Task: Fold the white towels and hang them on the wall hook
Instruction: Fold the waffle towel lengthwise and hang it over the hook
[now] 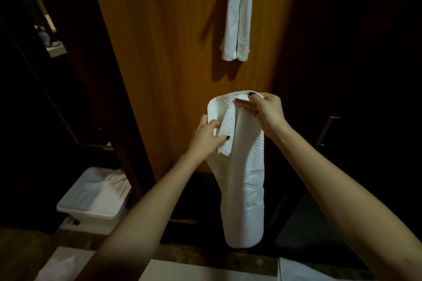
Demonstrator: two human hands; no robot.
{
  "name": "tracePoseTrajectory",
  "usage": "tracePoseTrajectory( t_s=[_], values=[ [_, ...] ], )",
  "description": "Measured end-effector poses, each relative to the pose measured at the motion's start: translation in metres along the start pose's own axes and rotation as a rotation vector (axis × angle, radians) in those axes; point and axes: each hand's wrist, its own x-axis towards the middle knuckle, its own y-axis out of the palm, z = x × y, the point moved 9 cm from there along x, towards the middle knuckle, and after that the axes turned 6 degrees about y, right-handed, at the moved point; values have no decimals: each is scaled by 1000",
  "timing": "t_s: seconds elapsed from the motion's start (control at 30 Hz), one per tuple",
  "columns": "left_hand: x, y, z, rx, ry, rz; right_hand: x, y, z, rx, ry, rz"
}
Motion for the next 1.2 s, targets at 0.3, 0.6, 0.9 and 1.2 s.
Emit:
tracePoseTrajectory(
  t_s=[0.3,0.6,0.9,1.2],
  values=[
    [10,-28,25,-546,-12,-218,0,-69,16,-160,11,-129],
    [31,-60,17,-697,9,-253,-22,-95,46,-818,-186,-372],
    [30,-52,31,-1012,-253,-249,-32,-60,52,-1115,-316,116],
    [17,-44,42,-1086,-361,-341,-47,-47,23,-998,-113,319]
  ],
)
